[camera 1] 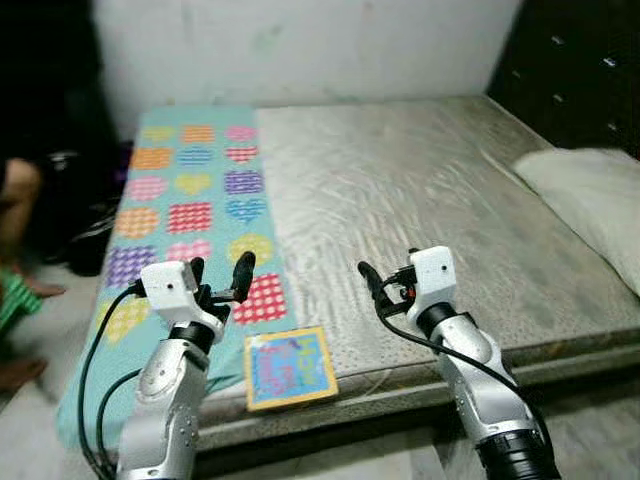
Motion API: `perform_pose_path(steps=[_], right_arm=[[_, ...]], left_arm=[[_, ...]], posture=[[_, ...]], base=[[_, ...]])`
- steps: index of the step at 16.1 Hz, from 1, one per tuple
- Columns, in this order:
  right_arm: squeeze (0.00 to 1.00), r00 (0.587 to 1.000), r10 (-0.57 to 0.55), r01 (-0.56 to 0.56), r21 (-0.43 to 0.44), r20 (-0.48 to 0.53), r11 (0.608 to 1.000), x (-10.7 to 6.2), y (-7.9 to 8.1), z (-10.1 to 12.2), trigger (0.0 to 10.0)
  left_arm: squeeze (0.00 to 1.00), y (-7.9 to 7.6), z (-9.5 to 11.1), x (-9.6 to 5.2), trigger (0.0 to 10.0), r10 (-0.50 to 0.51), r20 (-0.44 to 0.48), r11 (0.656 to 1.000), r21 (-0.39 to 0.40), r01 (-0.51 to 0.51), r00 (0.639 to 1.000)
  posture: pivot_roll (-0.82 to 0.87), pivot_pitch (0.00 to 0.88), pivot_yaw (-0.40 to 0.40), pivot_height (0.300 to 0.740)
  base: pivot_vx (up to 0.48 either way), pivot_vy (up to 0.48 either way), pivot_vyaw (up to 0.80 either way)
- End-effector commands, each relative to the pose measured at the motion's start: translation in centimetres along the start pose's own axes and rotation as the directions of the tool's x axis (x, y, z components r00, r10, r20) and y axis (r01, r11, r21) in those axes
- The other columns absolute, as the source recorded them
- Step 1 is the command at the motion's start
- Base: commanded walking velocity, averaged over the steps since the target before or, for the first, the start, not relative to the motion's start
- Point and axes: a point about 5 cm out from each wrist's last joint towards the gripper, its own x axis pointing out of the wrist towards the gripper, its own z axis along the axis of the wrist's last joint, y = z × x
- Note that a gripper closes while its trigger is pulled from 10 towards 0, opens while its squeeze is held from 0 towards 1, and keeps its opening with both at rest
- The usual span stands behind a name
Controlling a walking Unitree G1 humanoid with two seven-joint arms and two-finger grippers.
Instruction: Clean up the room
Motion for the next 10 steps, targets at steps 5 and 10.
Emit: perform_pose_path(steps=[5,10], right_arm=[[0.0,0.998,-0.062,0.062,0.014,0.02,0.998,-1.2,-1.5,0.6,10.0],[0.0,0.988,-0.129,0.126,-0.032,-0.083,0.991,-4.9,-3.7,-1.0,10.0]], left_arm=[[0.0,0.4,0.1,-0.4,10.0,0.039,-0.017,0.997,0.064,-0.038,0.999],[0.0,4.0,0.4,-3.5,10.0,0.168,-0.041,0.974,0.158,-0.16,0.985]], posture=[[-0.17,0.0,-0.008,0.74],[-0.18,0.01,-0.004,0.74]], base=[[0.166,0.0,0.0],[0.0,0.0,0.0]])
